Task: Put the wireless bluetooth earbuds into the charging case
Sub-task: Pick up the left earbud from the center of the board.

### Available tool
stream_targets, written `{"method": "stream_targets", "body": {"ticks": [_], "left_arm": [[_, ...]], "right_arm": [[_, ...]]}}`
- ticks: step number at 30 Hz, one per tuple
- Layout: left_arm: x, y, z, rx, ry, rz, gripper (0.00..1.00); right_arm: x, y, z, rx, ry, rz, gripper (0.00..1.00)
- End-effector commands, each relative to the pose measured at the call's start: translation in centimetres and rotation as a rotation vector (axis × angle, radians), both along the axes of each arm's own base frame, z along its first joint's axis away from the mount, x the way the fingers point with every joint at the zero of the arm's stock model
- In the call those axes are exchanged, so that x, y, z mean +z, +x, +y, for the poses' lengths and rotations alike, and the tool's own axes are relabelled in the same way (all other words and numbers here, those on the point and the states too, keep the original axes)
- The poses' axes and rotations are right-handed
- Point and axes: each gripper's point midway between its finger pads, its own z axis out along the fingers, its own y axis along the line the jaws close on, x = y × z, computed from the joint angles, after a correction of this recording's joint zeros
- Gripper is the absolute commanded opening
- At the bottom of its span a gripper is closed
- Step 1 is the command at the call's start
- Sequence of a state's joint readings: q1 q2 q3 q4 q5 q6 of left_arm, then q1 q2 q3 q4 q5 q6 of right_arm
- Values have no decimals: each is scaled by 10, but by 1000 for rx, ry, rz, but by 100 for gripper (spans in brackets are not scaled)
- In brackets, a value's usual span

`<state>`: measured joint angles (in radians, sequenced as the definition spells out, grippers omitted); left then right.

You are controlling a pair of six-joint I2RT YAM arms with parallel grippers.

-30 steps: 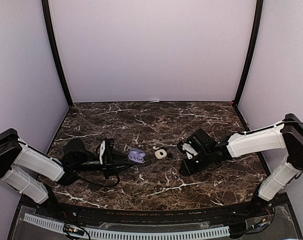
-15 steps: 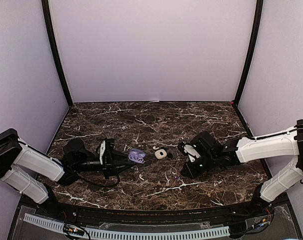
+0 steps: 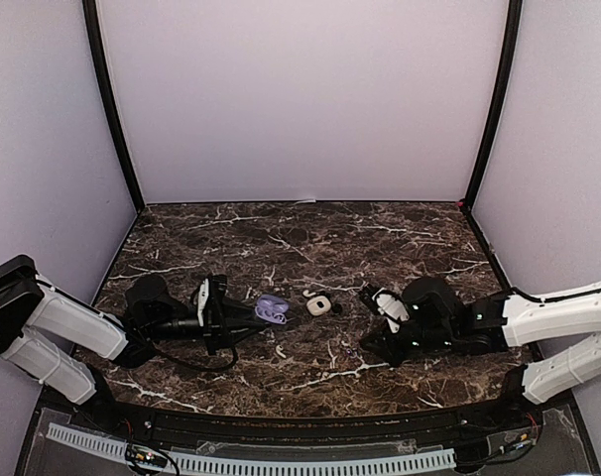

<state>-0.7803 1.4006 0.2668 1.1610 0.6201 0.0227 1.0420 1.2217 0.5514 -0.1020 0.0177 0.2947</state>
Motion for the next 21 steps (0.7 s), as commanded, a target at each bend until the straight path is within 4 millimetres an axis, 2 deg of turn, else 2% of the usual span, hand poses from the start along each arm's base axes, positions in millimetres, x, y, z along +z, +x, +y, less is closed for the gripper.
{"method": "stream_targets", "body": {"ticks": [1, 6, 15, 21], "left_arm": [[13, 2, -1, -3, -27, -40, 2], [12, 2, -1, -3, -25, -38, 2], [12, 3, -2, -7, -26, -34, 2], [10, 3, -2, -9, -22, -31, 1]], "right_arm": [[53, 9, 9, 33, 222, -238, 23], [49, 4, -6, 12, 194, -218, 37], [15, -10, -3, 27, 178, -98, 29], [-15, -11, -2, -21, 116, -27, 28]]}}
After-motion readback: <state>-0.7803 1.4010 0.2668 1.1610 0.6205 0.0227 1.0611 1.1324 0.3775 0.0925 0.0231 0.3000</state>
